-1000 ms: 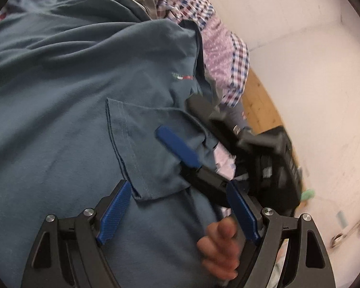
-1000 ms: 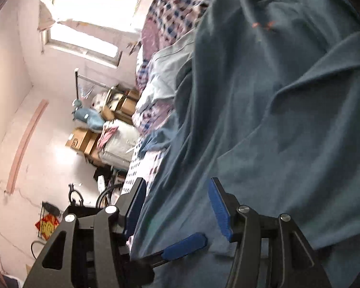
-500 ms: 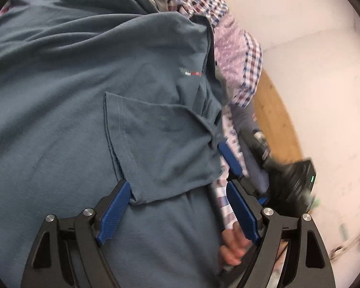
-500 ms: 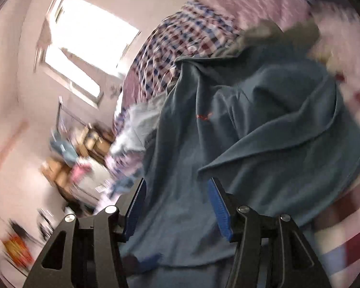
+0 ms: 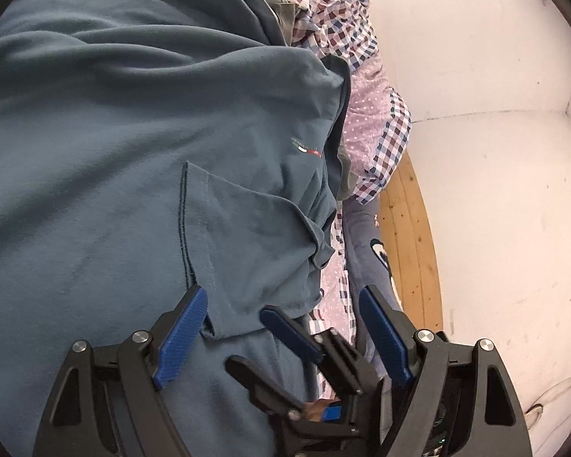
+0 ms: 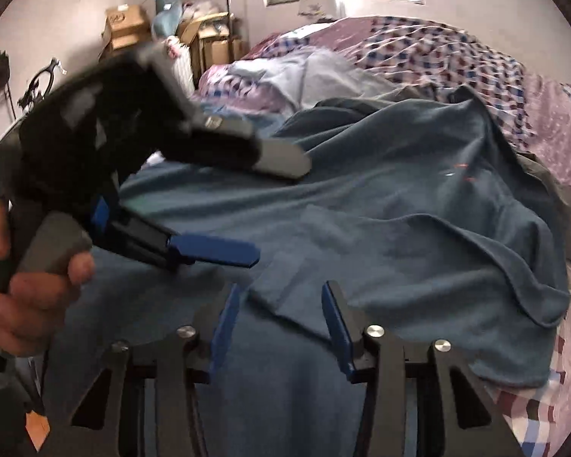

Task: Fold clothes

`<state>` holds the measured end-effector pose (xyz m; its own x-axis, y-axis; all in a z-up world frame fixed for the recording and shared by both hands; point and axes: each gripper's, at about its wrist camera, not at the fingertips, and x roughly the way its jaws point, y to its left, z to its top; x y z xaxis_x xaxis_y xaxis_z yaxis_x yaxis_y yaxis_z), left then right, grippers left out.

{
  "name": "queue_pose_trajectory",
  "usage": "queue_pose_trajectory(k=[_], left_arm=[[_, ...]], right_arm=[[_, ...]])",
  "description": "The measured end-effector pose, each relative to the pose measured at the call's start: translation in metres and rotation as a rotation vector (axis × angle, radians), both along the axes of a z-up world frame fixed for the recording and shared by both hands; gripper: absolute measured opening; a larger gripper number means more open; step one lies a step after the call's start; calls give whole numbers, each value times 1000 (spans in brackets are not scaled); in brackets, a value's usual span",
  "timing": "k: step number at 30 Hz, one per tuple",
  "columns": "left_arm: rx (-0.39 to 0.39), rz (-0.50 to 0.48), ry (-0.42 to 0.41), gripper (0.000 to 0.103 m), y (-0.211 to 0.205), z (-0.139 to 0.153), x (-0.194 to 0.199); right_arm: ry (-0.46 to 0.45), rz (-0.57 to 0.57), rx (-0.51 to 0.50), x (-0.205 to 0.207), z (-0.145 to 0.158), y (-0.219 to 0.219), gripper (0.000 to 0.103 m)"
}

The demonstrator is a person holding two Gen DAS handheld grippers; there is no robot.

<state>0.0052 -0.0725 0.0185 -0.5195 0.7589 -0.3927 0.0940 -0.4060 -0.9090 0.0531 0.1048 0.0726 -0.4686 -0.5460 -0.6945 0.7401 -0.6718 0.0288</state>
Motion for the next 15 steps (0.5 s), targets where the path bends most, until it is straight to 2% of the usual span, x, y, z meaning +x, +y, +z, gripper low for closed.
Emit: queue_pose_trajectory(k=[5,7,8,9,13,14,15], left_arm=[[23,1,-8,85,-4,-2,1],[28,1,-12,85,-4,-3,1],[33,3,-14,85,-5,-4,0],[41,4,-17,85,-6,-4,1],[82,12,-31,85,-10,-7,1],[86,13,-34,85,-11,-8,1],[87,11,-38,85,-10,-7,1]], right_arm=[[-29,10,14,-6,-10,-13,46],[-32,22,32,-7,-12,-20,43],[-34,25,43,-7,-14,-22,36],[-39,28,53,-7,-15,-25,21],[-34,8,47,-9,-14,-24,10],[-31,-2,41,-8,-13,-22,4],[-27,-13,29,-8,-10,-20,4]])
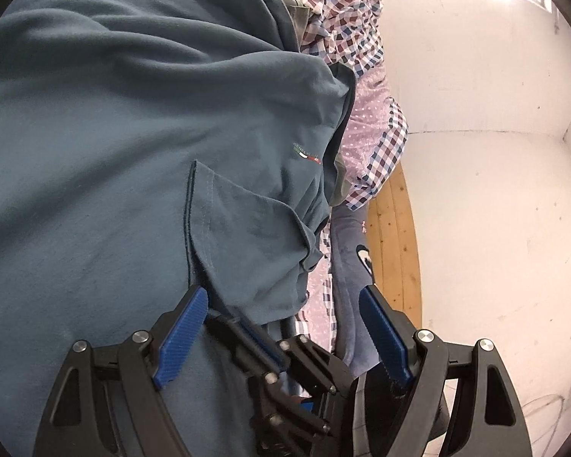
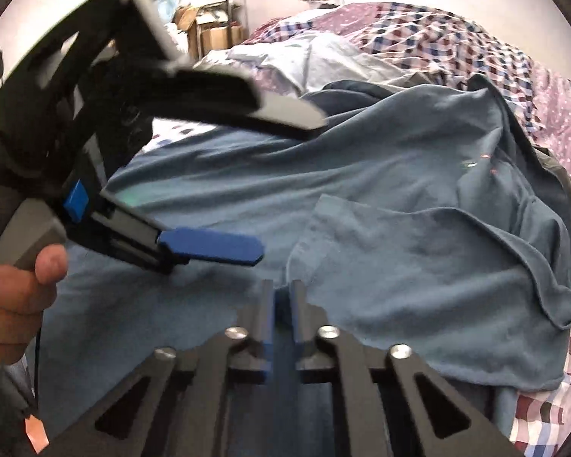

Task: Fold clothes

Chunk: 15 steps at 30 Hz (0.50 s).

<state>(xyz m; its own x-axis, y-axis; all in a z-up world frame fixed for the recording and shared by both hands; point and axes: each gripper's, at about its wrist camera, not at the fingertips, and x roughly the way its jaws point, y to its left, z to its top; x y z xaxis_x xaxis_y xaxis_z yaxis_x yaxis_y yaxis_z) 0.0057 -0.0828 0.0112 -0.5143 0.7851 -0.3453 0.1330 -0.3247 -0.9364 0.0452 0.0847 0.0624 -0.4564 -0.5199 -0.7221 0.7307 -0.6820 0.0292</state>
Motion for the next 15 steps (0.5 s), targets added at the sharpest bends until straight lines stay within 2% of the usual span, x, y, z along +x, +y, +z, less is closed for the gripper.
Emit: queue_pose_trajectory(k=[4,8,15], left_arm=[[-15,-19,-15,85,6,3,-1],[8,-35,-10,85,16,5,-3],[34,-16,16,85,18,1,-14]], right_arm=[[33,-42,-74,2,18,10,4],[37,-57,-151,2,32,19,4],[41,5,-130,11,33,11,4]])
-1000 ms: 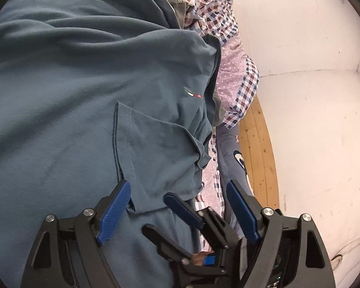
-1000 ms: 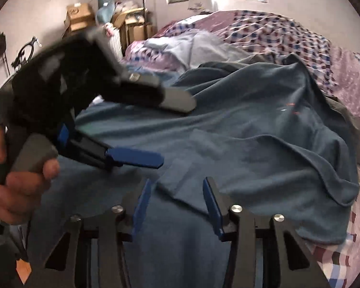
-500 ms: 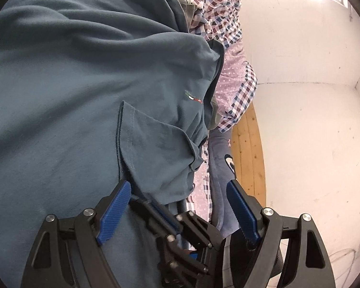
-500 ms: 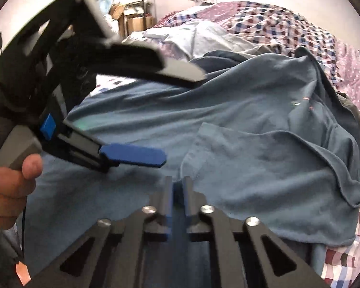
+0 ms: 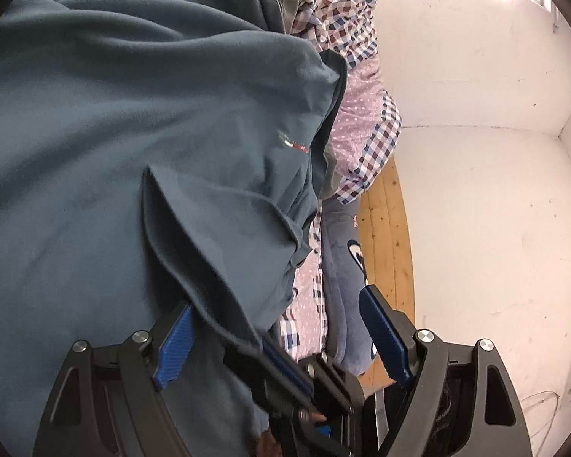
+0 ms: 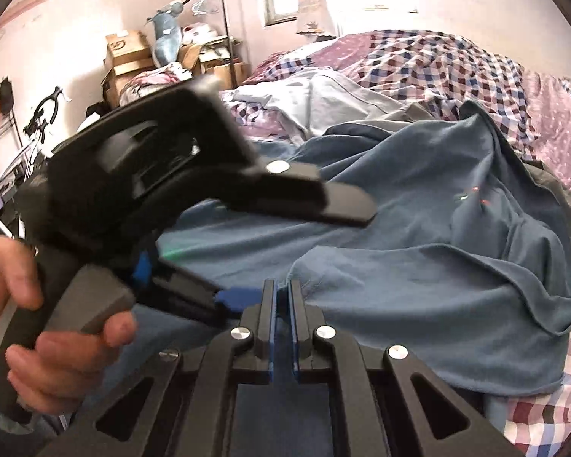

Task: Fold clothes

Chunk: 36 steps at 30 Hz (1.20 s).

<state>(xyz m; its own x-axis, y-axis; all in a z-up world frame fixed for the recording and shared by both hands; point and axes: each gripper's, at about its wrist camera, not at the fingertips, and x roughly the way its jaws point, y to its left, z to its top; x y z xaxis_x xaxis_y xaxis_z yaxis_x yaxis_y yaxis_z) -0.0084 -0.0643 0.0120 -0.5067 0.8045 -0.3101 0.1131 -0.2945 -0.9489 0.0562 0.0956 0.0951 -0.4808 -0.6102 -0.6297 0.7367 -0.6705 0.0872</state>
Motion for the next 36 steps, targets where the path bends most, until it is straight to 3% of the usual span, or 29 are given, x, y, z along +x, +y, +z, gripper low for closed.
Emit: queue_pose_trajectory(k=[3,6,12,14,16,20,25,28,29,36], left_arm=[[-7,3,-5,83,1,-1,-2],[-18,11,-13,72,3,-2,-5],[-45,17,-57,40,8,-11,-10],[-55,16,-66,22,10,-14,-10],[-61,14,-74,11,13,-16,-11],[-87,29,-63,3,12,-16,-10],[-120,55,-13,2,5,-4,-7],[-145,65,26,2,-1,8,-6],[-155,69,39,2,-4,12,-6],[-204,169,133,1,-39,44,-2]], right_arm=[[7,7,11,3,0,2,4],[5,7,1,4,2,6,4],[3,11,7,7,0,10,4],[-9,10,13,7,-3,12,4],[-24,8,18,6,-6,14,5],[-39,-2,12,4,-8,22,6],[-23,-36,12,1,-5,30,9],[-13,-73,32,-3,-3,42,31],[-7,-88,43,-4,-3,48,44],[61,-399,134,-24,-1,122,54]])
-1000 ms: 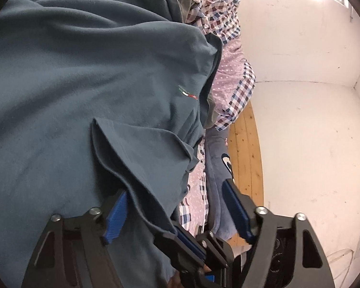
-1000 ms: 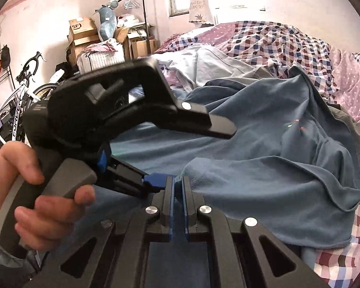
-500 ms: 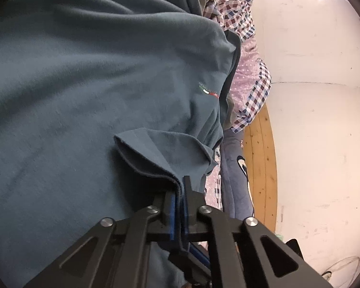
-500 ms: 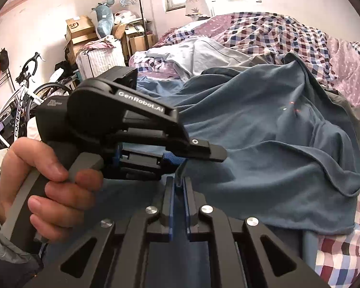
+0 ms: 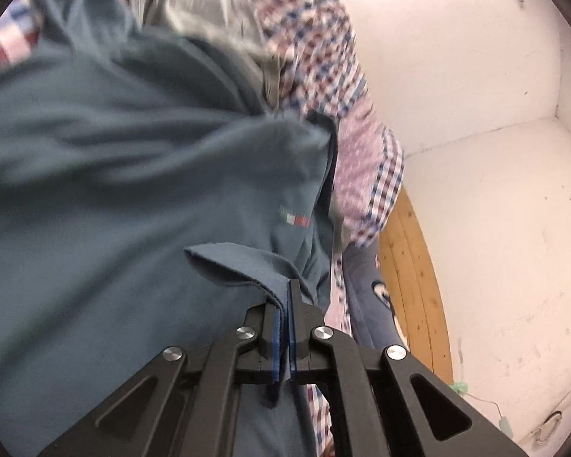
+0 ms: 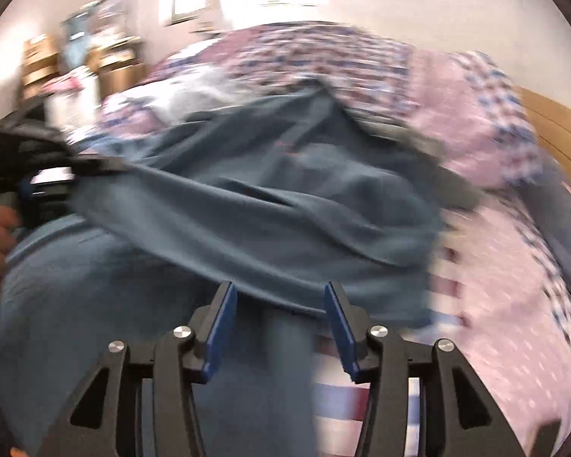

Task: Fold clothes

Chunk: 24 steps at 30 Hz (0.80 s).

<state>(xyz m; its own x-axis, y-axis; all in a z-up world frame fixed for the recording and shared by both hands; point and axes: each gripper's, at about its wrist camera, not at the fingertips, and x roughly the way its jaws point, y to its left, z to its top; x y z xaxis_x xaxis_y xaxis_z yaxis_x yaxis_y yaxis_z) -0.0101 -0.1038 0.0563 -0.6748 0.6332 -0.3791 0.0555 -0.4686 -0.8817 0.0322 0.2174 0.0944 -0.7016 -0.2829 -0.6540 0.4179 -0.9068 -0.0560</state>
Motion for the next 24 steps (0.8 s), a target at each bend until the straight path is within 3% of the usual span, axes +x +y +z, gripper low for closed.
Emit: queue_pose_trajectory(k=[4,8,16,20,24], left_arm=[[-42,85,80,1,-26,22,5],[-59,200,123,1,-59,29,19],[-115,307,89,1,-98,20,24],[-156,411,113,1,-124,28,37],[-146,513,78,1,-165,19,47]], right_arm=[[-25,-107,-10,-10,-6,25,55],[-61,-120,5,-16,-15,25,55],[-73,-93,43,-24,-21,1,55],[-87,-119,47,-36,-23,-5,55],[-99,-138,46,-45,-25,-6,55]])
